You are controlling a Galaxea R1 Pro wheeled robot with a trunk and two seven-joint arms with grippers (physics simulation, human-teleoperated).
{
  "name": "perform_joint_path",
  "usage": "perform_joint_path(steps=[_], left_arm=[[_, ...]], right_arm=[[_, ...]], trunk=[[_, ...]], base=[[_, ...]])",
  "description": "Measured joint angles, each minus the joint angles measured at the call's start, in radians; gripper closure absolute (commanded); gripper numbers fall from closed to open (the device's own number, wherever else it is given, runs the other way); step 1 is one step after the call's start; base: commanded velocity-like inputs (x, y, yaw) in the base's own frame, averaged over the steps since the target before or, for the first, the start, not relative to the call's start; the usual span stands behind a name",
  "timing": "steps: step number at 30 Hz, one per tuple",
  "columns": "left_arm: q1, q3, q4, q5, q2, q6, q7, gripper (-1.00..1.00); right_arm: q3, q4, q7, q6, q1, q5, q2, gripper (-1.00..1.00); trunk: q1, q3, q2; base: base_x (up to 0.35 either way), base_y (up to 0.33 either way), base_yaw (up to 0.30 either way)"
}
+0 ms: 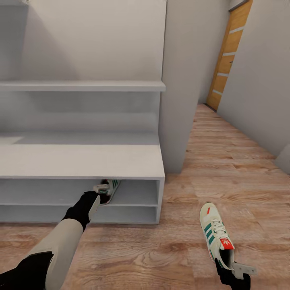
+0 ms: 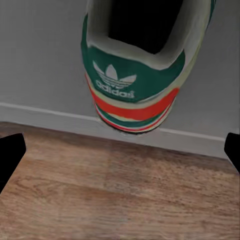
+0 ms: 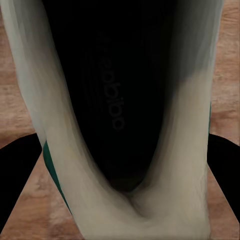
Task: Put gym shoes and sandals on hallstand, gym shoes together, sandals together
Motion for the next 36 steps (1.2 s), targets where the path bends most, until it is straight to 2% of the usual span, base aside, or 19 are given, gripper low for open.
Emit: perform_joint_path(steps=[19, 20, 21, 25, 29, 33, 36], left_arm=[[0.004, -0.002, 0.001, 0.000, 0.003, -0.013, -0.001, -1.00], [0.006, -0.003, 0.003, 0.000, 0.005, -0.039, -0.002, -1.00], [0.036, -0.003, 0.012, 0.000, 0.011, -0.113, -0.008, -1.00], [0.121, -0.004, 0.014, 0.000, 0.015, -0.216, -0.038, -1.00], [0.227, -0.003, 0.008, -0.002, 0.020, -0.334, -0.110, -1.00], [0.292, -0.002, 0.006, -0.001, 0.043, -0.408, -0.175, -1.00], [0.346, -0.002, 0.013, 0.001, 0.077, -0.479, -0.243, -1.00]], right_arm=[[0.000, 0.001, 0.000, 0.000, 0.000, 0.001, 0.000, 1.00], [0.000, 0.001, 0.000, 0.000, 0.000, 0.001, 0.000, 1.00], [0.000, 0.002, 0.000, 0.000, 0.000, 0.001, 0.000, 1.00], [0.000, 0.002, 0.000, 0.000, 0.000, 0.002, 0.001, 1.00], [0.000, 0.002, 0.000, 0.000, 0.000, 0.001, 0.000, 1.00], [-0.001, 0.002, 0.000, -0.001, 0.000, 0.001, 0.000, 1.00], [-0.001, 0.004, -0.001, -0.002, 0.000, 0.001, 0.000, 1.00]], trunk=[[0.000, 0.000, 0.000], [0.000, 0.000, 0.000], [0.000, 0.000, 0.000], [0.000, 0.000, 0.000], [0.000, 0.000, 0.000], [0.000, 0.000, 0.000], [0.000, 0.000, 0.000]], base=[[-0.292, 0.186, 0.000], [-0.278, 0.233, 0.000], [-0.277, 0.234, 0.000], [-0.272, 0.234, 0.000], [-0.236, 0.242, 0.000], [-0.222, 0.245, 0.000], [-0.219, 0.246, 0.000]])
